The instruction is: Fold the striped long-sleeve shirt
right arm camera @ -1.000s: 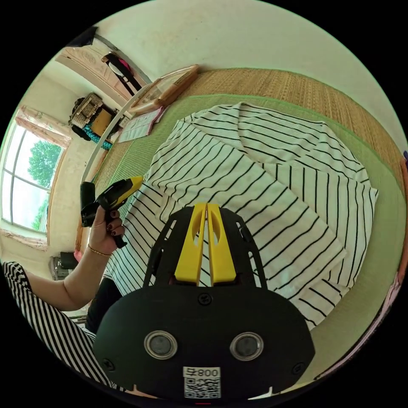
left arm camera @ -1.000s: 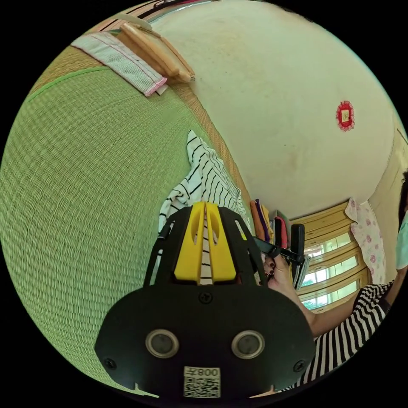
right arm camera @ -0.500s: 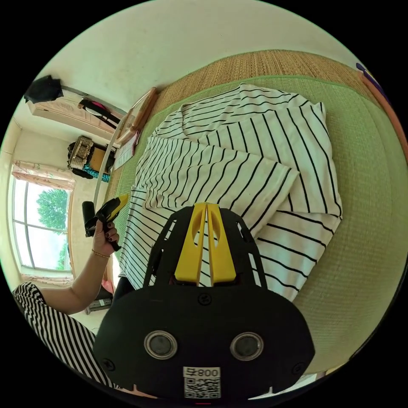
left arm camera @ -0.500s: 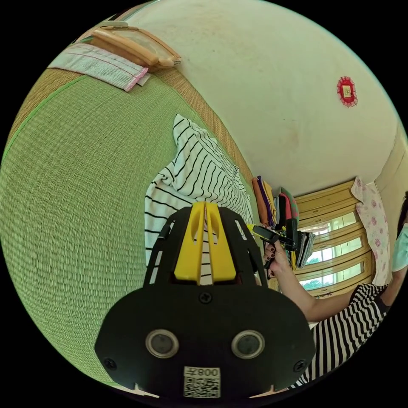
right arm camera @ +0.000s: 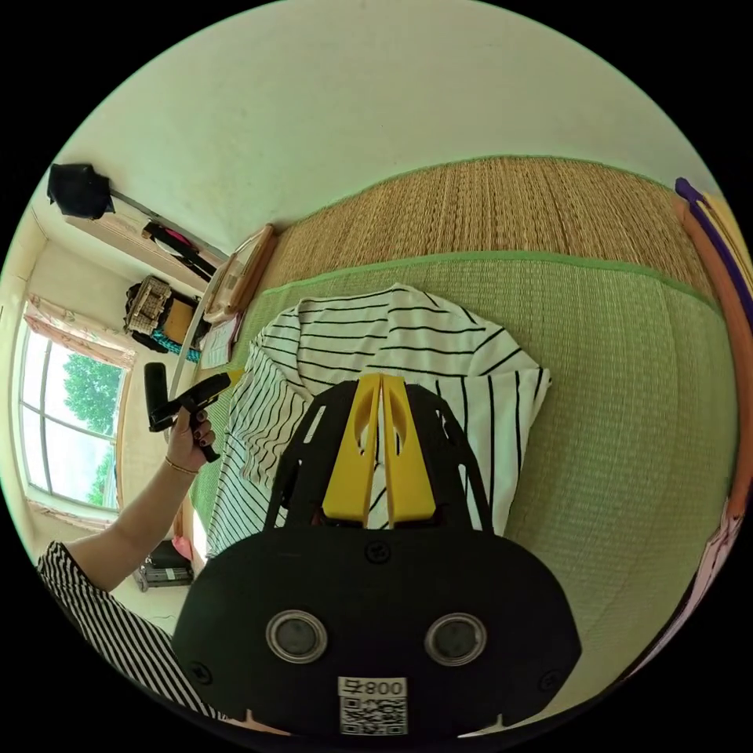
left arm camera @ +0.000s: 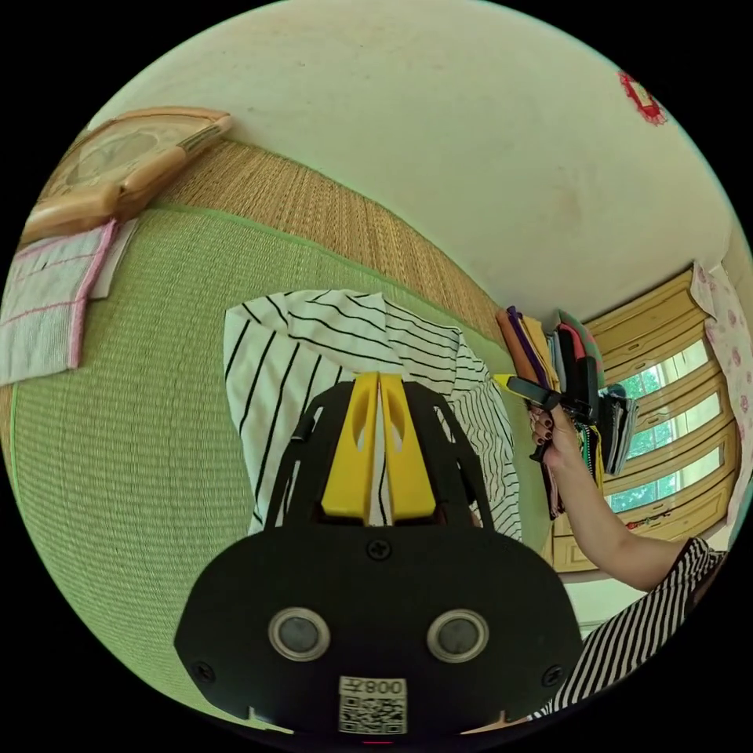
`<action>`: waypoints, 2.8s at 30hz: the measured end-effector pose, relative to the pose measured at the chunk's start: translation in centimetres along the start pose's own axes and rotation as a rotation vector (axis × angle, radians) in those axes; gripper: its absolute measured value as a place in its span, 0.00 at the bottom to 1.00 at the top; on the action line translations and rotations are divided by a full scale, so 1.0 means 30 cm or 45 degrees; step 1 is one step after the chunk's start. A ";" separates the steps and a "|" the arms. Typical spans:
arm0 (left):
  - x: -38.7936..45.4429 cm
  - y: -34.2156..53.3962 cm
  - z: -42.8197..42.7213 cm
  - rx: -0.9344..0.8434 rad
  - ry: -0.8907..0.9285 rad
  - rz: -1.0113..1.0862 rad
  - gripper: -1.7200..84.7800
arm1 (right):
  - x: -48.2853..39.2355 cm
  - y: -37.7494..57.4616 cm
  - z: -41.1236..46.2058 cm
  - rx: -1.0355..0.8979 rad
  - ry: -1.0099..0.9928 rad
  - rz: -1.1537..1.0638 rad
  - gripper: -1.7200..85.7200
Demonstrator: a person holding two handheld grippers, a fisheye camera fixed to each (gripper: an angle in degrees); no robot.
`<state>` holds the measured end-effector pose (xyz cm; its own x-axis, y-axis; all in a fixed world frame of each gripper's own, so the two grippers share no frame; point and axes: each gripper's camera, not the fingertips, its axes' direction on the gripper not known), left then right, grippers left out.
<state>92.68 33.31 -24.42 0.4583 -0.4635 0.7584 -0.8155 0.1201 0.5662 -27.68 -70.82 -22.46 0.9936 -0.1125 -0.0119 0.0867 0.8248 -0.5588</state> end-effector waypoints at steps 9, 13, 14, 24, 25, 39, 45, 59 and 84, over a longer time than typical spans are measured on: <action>-0.008 -0.324 0.239 -0.121 -0.120 0.002 0.02 | 0.088 -0.189 0.205 -0.075 0.081 -0.009 0.02; -0.002 -0.353 0.239 -0.092 -0.109 0.037 0.02 | 0.120 -0.169 0.199 -0.066 0.029 -0.018 0.02; 0.003 -0.359 0.235 -0.101 -0.114 0.053 0.02 | 0.118 -0.155 0.190 -0.062 0.039 -0.022 0.02; 0.016 -0.251 0.022 -0.021 -0.309 0.098 0.02 | 0.223 0.156 -0.039 0.059 0.252 0.020 0.02; 0.004 -0.247 0.017 -0.032 -0.331 0.080 0.02 | 0.269 0.177 -0.031 0.030 0.254 0.073 0.02; -0.079 -0.095 -0.230 0.016 -0.268 -0.040 0.02 | 0.307 0.317 -0.090 0.113 0.113 0.148 0.02; -0.057 0.135 -0.459 0.108 -0.259 -0.031 0.02 | 0.203 0.566 -0.179 0.093 0.198 0.078 0.02; -0.176 0.555 -0.880 0.054 -0.133 -0.258 0.05 | 0.213 0.854 -0.322 0.037 0.020 0.228 0.04; -0.225 1.105 -1.130 -0.252 -0.162 -0.406 0.04 | -0.027 1.279 -0.247 -0.305 0.170 0.275 0.09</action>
<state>74.53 70.16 0.18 0.6199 -0.6084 0.4955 -0.5499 0.1136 0.8274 -25.70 -43.20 -50.02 0.9675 -0.0339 -0.2505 -0.1598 0.6858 -0.7101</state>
